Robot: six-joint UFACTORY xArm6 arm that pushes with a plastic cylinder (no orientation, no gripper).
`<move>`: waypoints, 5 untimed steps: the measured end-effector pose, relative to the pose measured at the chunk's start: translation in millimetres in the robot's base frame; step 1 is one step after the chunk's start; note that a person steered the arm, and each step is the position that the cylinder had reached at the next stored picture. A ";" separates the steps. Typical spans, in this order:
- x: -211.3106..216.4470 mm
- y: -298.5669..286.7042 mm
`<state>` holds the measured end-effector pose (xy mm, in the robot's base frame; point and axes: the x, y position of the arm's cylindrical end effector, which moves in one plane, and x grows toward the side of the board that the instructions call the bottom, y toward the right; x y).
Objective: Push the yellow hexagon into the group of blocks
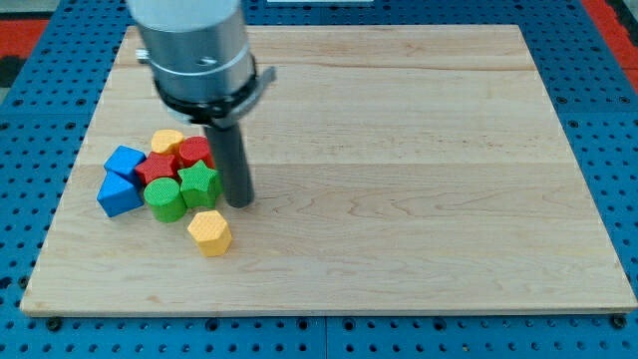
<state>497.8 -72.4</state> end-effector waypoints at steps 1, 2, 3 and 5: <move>21.3 47.5; 40.1 15.8; 44.5 -39.1; 45.5 -71.9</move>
<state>543.2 -144.3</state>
